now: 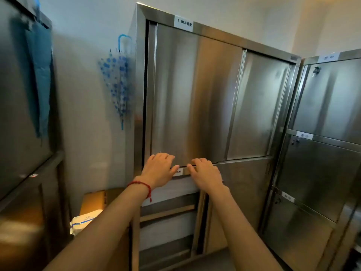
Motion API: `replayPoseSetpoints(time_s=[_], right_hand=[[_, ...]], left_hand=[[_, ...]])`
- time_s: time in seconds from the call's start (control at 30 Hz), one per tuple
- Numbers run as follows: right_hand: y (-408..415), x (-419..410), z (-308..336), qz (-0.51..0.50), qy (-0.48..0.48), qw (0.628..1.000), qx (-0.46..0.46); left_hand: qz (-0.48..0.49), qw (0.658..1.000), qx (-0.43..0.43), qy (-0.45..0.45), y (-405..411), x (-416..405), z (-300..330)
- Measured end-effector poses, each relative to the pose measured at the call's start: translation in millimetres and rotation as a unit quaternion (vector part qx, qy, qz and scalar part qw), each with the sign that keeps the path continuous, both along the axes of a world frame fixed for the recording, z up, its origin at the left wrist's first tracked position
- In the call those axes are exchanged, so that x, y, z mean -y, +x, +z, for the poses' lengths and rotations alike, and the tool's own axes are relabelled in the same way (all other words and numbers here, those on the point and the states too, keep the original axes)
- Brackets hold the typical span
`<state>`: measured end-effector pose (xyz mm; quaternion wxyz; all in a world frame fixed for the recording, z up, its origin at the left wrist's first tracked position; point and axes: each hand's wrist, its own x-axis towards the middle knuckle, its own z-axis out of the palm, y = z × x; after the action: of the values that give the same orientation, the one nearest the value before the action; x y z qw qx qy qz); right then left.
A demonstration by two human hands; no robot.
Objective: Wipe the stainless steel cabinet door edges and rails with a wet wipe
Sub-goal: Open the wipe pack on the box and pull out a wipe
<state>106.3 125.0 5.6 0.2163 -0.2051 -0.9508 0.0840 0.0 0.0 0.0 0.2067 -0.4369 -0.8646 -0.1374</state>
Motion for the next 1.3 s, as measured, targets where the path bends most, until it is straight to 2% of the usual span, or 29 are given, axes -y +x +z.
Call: replayPoseSetpoints(time_s=[0.27, 0.63, 0.93, 1.3], right_hand=[[-69, -2, -12, 0.027, 0.011, 0.999, -0.018], [-222, 42, -22, 0.092, 0.003, 0.995, -0.035], [-337, 98, -43, 0.151, -0.002, 0.989, -0.012], [-425, 129, -80, 0.213, -0.013, 0.977, 0.000]], left_hand=[[0.024, 1.000, -0.012, 0.015, -60, 6, -15], [0.069, 0.997, -0.028, -0.013, -196, 50, -19], [0.117, 0.993, 0.001, -0.025, -297, 109, -39], [0.167, 0.985, 0.045, -0.013, -368, 151, -79]])
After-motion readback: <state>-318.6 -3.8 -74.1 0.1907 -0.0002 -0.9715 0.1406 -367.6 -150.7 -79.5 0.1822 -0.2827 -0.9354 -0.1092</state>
